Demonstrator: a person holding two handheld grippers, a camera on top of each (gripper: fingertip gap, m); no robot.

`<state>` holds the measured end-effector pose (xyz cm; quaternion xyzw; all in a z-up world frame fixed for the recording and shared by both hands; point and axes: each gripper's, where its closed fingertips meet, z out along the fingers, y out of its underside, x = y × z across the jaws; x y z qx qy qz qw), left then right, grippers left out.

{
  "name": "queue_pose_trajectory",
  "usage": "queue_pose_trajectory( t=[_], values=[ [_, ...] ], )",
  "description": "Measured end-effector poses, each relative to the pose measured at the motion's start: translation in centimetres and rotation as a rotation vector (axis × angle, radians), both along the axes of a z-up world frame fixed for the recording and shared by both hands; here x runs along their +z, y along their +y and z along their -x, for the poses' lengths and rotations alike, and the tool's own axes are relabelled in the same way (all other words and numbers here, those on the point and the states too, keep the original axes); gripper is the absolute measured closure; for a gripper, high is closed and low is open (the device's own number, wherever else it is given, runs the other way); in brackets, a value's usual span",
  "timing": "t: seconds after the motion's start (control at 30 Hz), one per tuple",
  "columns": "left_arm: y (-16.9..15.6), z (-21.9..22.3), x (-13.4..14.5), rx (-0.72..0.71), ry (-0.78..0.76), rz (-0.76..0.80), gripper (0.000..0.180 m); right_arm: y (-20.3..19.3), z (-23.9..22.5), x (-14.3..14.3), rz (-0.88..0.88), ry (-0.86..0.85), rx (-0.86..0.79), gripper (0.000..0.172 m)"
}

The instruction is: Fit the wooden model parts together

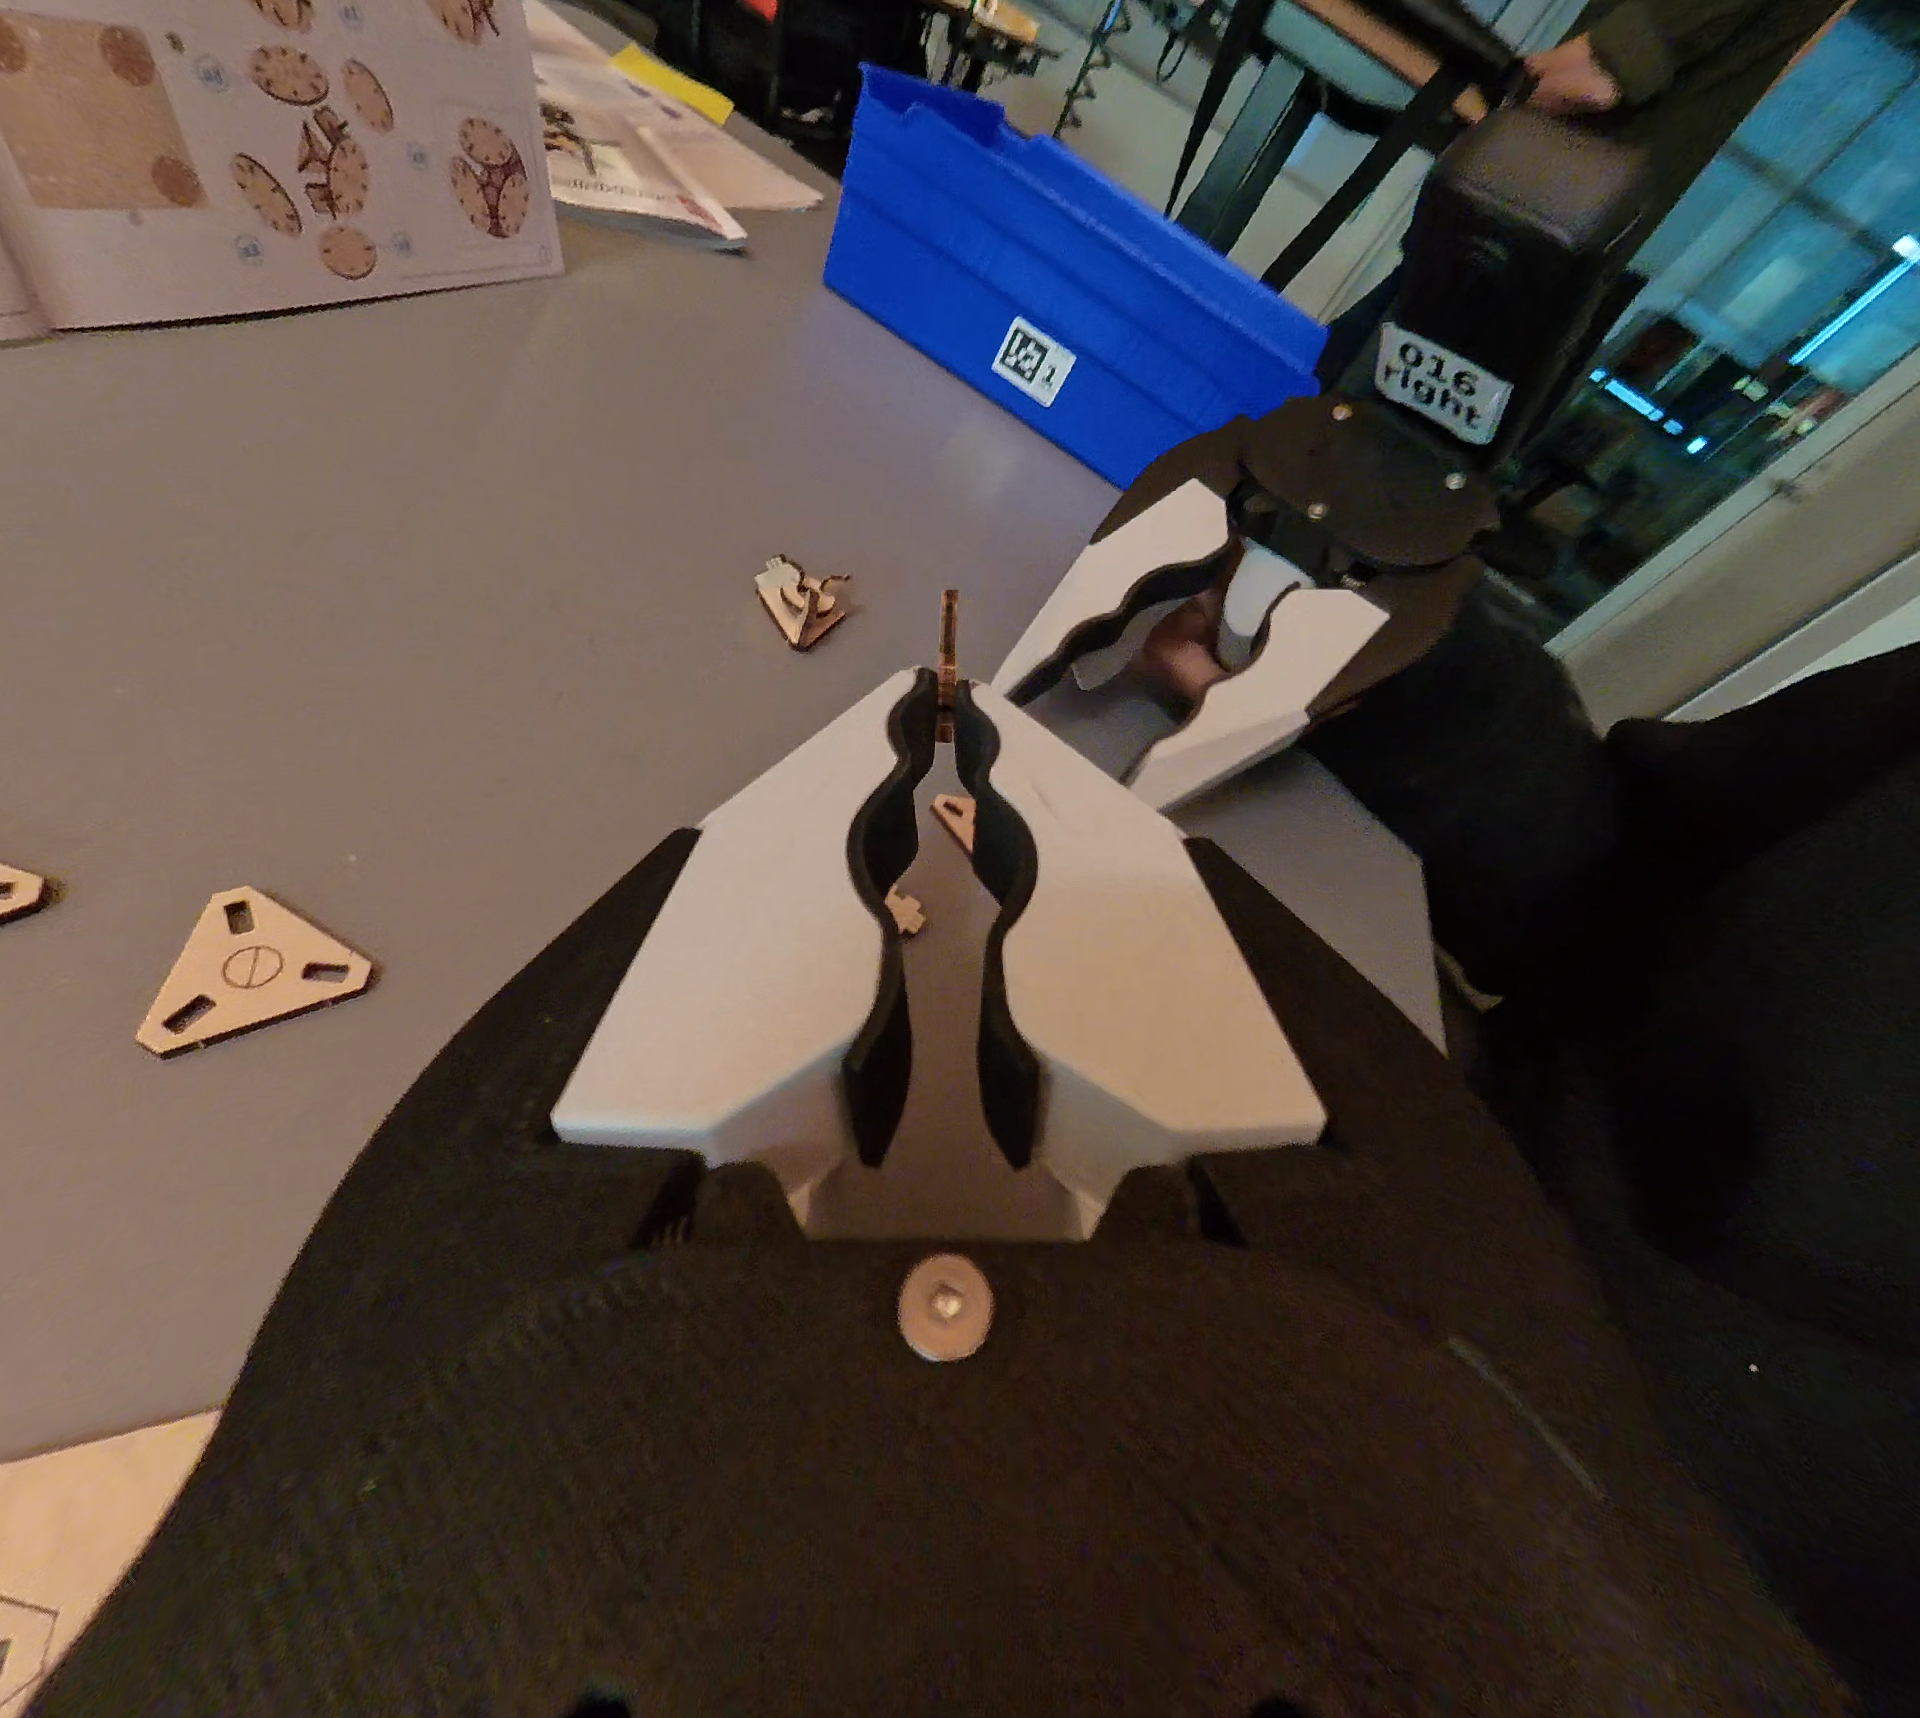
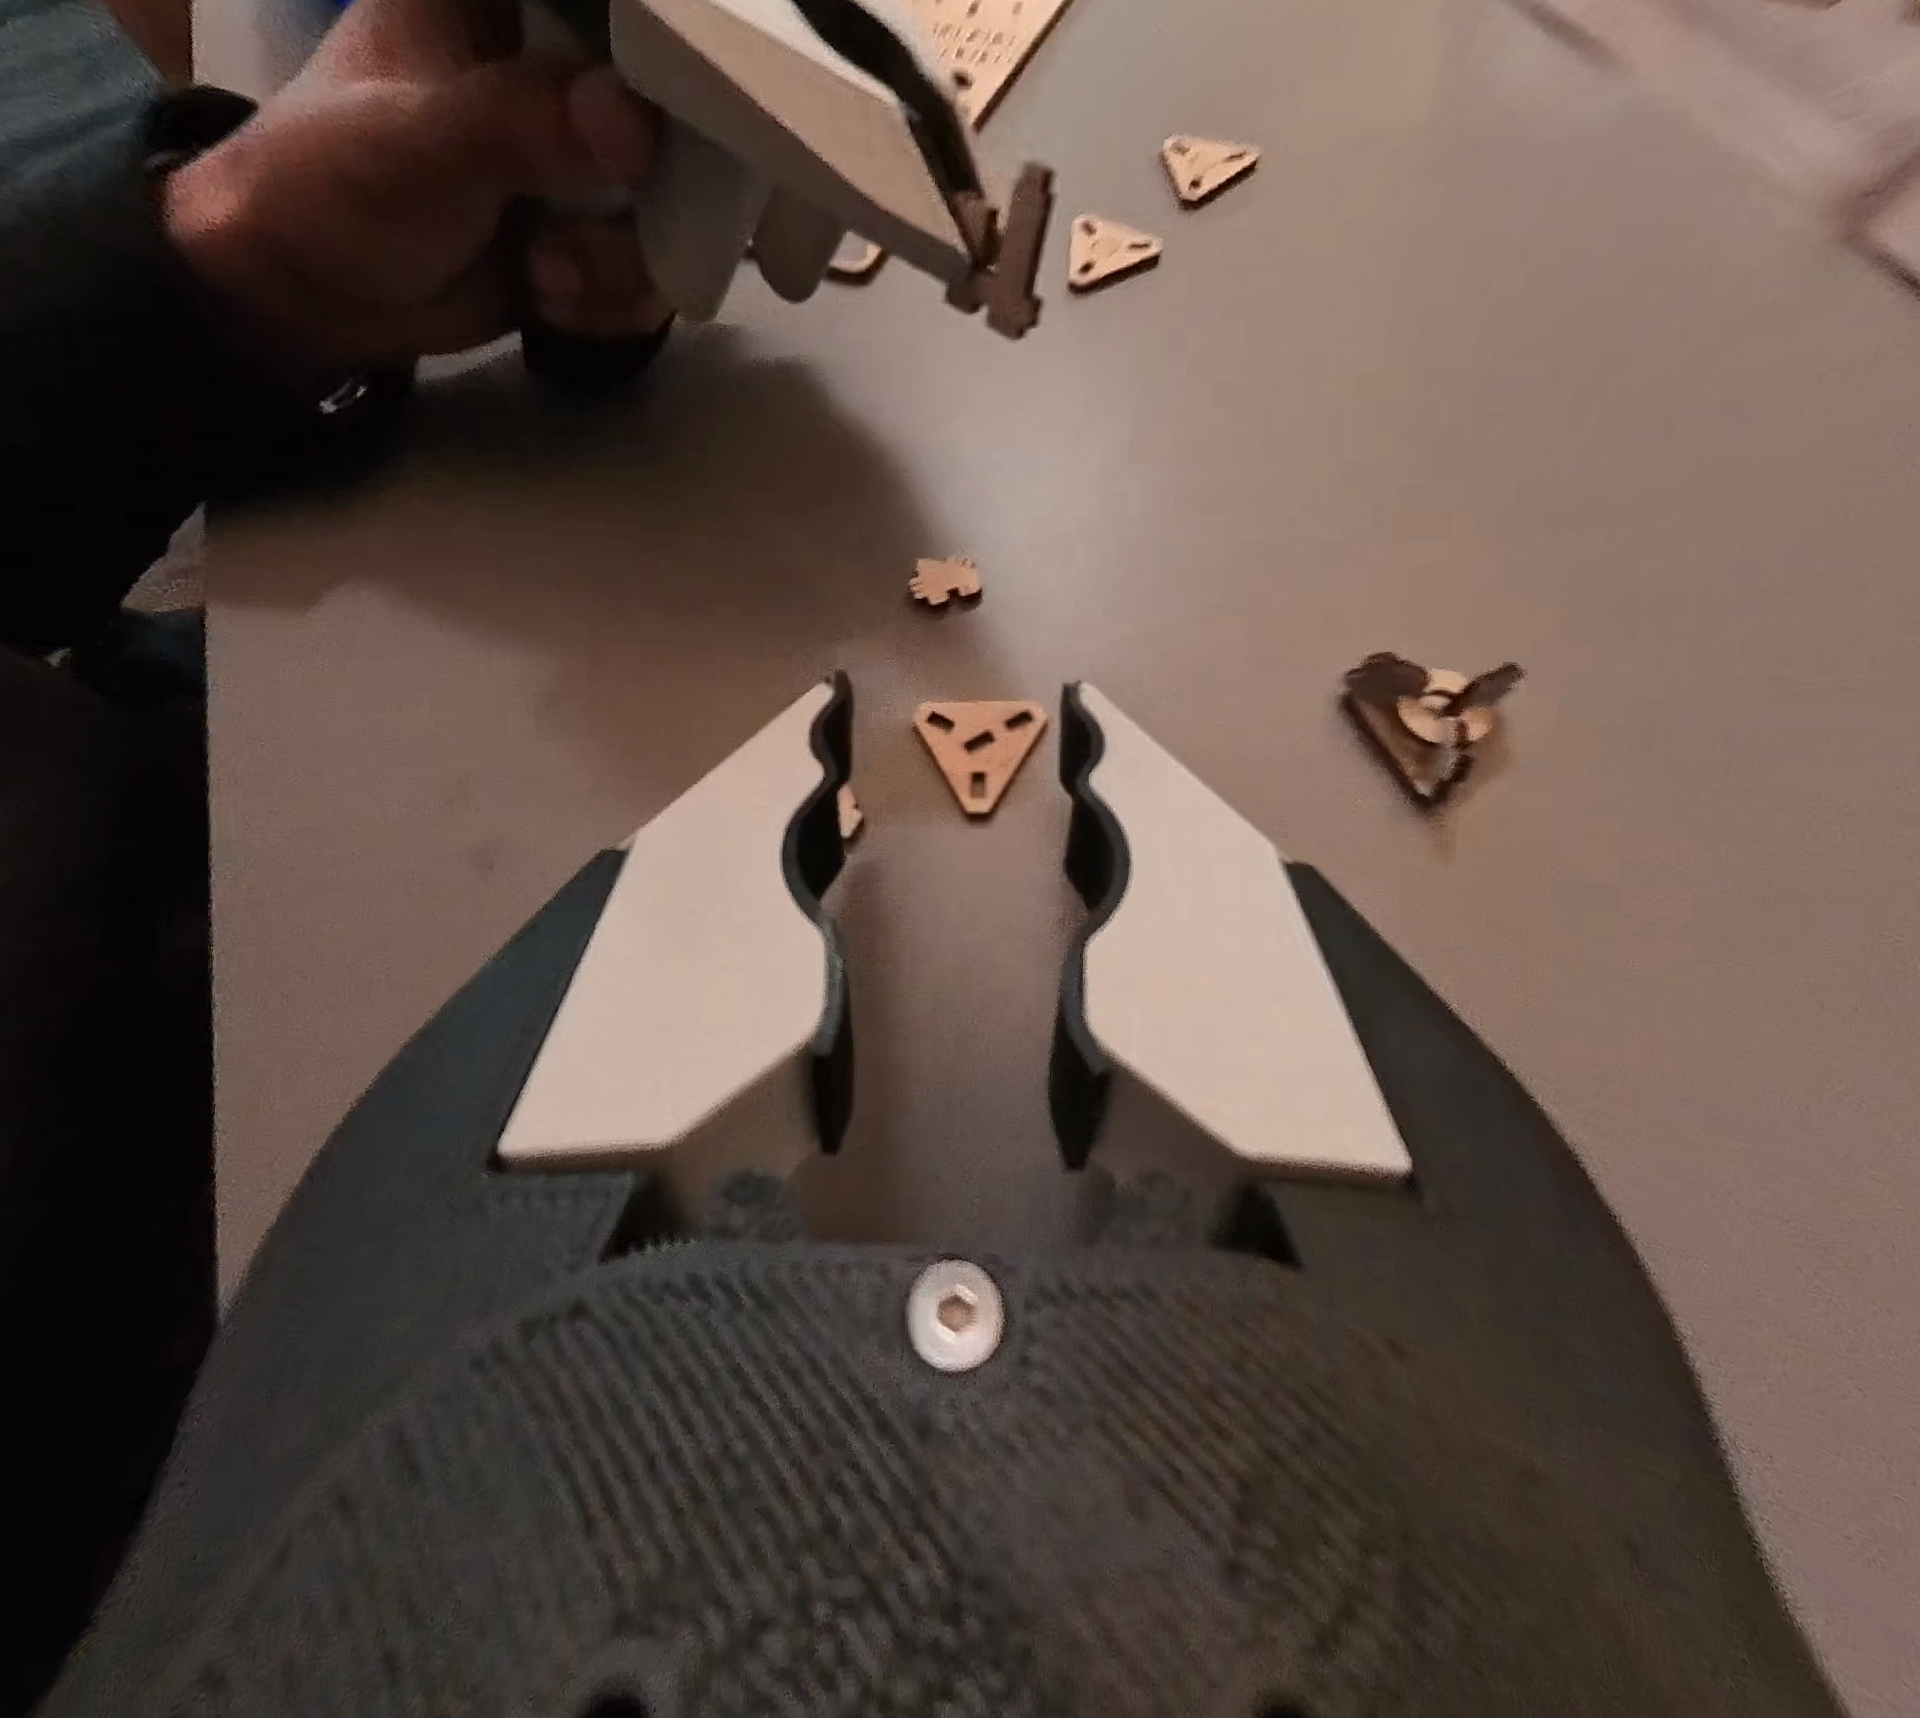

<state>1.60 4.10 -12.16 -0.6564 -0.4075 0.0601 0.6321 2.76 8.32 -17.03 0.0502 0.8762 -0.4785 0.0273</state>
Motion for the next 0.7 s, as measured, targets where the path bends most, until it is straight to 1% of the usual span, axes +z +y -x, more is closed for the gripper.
queue_pose_trajectory(
  t=[0.13, 0.27, 0.47, 0.57, 0.7],
  values=[
    [0.3, 0.1, -0.9, 0.003, -0.003, 0.083, 0.180, -0.2, 0.0, -2.5, -0.135, 0.020, -0.019, 0.127],
    [0.6, 0.1, -1.2, -0.006, -0.012, 0.102, 0.180, -0.2, 0.9, -2.6, -0.149, 0.047, -0.081, 0.146],
    [1.0, 0.0, -1.6, -0.023, -0.029, 0.116, 0.180, 0.1, 1.1, -2.5, -0.144, 0.053, -0.071, 0.148],
    [1.7, -0.2, -2.1, -0.058, -0.038, 0.160, 0.180, 0.7, 1.8, -1.2, -0.065, 0.065, -0.084, 0.148],
    [4.0, -0.5, -3.1, -0.158, -0.037, 0.263, 0.180, 2.1, 3.0, 2.4, 0.124, 0.028, -0.082, 0.148]
  ],
)
